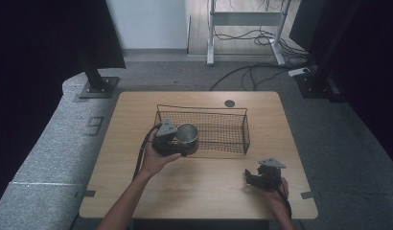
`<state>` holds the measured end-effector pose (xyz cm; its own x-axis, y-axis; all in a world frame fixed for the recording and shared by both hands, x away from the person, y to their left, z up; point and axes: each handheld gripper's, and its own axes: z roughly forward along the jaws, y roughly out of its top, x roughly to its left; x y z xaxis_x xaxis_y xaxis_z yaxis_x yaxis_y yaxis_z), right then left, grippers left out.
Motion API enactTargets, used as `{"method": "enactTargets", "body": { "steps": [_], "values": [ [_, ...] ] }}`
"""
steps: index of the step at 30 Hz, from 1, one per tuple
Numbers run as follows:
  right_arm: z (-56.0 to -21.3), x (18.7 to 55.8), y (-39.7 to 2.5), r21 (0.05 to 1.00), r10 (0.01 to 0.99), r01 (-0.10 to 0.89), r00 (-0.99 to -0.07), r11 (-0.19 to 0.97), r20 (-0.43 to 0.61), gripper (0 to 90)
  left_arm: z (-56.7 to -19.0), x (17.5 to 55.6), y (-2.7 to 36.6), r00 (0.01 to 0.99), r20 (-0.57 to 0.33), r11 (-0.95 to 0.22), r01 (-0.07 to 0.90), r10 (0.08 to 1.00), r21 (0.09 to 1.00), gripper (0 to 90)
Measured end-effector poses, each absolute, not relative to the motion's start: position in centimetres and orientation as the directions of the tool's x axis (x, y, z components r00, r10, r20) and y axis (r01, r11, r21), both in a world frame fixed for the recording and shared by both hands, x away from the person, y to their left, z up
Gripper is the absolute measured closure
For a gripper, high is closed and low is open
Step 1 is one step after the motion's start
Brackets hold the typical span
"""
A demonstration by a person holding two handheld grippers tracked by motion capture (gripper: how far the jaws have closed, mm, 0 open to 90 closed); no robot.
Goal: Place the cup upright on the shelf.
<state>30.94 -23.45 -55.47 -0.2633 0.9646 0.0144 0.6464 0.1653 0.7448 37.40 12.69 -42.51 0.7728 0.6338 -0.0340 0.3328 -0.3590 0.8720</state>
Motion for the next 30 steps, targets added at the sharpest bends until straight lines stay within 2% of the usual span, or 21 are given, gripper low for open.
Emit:
{"method": "enactTargets", "body": {
  "steps": [14, 30],
  "values": [
    [-55.5, 30.9, -23.5, 0.745, 0.964, 0.646, -0.264, 0.166, 0.014, 17.7, -42.4, 39.2, 12.7, 0.760, -0.049, -0.355, 0.358, 0.648, 0.863, 19.1],
    [-55.5, 30.9, -23.5, 0.745, 0.964, 0.646, -0.265, 0.167, 0.013, 17.7, -41.7, 41.3, 12.7, 0.749, -0.019, -0.366, 0.345, 0.662, 0.865, 19.1]
  ]
}}
